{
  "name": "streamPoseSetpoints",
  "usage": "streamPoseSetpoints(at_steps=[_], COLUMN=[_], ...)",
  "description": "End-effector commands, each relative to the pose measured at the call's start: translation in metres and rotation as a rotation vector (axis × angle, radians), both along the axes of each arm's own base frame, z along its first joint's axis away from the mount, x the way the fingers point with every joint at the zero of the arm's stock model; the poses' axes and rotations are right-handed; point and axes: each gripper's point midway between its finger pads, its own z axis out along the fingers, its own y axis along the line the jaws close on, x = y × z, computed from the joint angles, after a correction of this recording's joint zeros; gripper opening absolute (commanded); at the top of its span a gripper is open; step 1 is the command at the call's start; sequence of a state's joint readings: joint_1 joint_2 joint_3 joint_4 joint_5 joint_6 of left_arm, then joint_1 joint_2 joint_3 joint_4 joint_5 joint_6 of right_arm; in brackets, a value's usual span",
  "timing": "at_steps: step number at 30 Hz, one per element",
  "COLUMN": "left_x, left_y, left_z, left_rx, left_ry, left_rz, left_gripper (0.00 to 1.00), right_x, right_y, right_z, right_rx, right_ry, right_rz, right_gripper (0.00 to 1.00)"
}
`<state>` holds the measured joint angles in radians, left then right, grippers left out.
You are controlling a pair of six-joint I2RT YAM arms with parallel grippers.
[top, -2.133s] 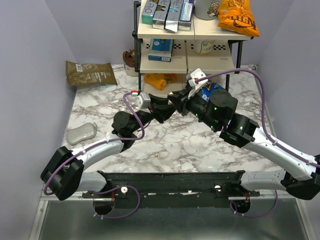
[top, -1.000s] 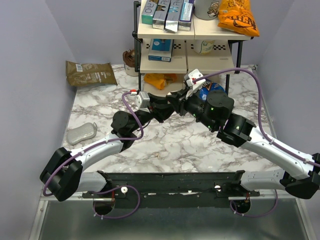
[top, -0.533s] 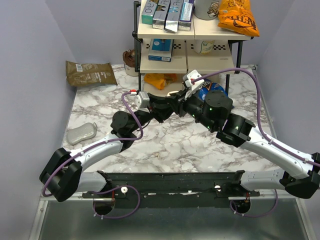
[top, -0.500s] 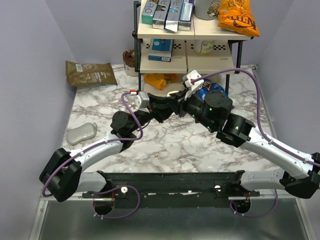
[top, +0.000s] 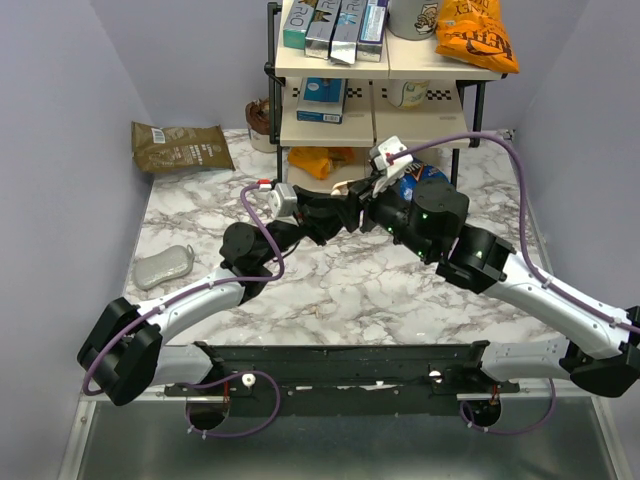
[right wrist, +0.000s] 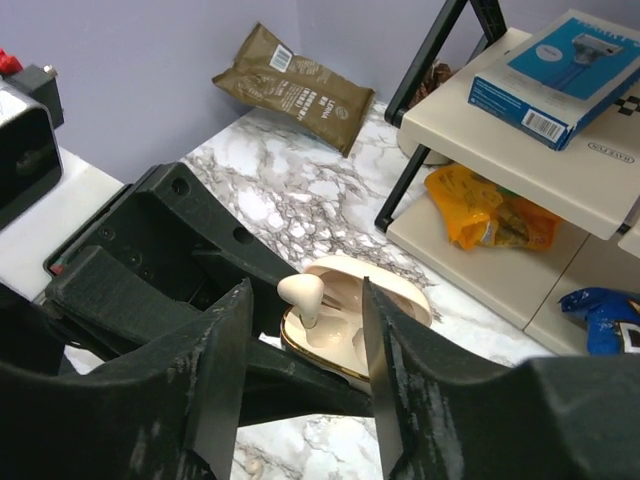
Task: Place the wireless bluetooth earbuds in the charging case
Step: Place the earbud in the charging case.
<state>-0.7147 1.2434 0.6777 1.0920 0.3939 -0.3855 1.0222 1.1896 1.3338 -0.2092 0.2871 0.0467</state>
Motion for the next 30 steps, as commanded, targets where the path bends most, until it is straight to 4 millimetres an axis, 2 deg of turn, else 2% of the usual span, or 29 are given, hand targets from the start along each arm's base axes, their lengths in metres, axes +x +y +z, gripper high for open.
streamPoseSetpoints(at_steps=[1, 10, 13, 18, 19, 21, 30], left_x=[-0.005, -0.006, -0.006, -0.003, -0.002, -0.002, -0.002], left_y=[0.007, 0.008, 0.007, 0.007, 0.007, 0.006, 0.007], left_z=[0.017, 0.016, 0.014, 0.01, 0.009, 0.008, 0.007], left_rx=[-0.037, -0.038, -0.032, -0.015, -0.008, 0.0, 0.008], left_ry=[-0.053, -0.051, -0.047, -0.044, -0.038, -0.038, -0.035], left_rz=[0.015, 0.015, 0.015, 0.024, 0.028, 0.033, 0.038], left_gripper=[0.0, 0.0, 0.0, 0.0, 0.0, 0.0, 0.0], right_x=[-0.004, -0.01, -0.01, -0.009, -0.009, -0.006, -0.001], right_y=[-0.017, -0.035, -0.036, -0.026, -0.025, -0.019, -0.009], right_z=[0.038, 0.055, 0.045, 0.026, 0.03, 0.021, 0.015], right_rx=[0.076, 0.104, 0.055, -0.037, -0.037, -0.08, -0.113], right_ry=[-0.02, -0.041, -0.048, -0.015, -0.015, 0.007, 0.025], right_rz=[-0.042, -0.073, -0.066, -0.029, -0.026, -0.022, -0.016], right_gripper=[0.6, 0.63, 0.63, 0.63, 0.64, 0.64, 0.7])
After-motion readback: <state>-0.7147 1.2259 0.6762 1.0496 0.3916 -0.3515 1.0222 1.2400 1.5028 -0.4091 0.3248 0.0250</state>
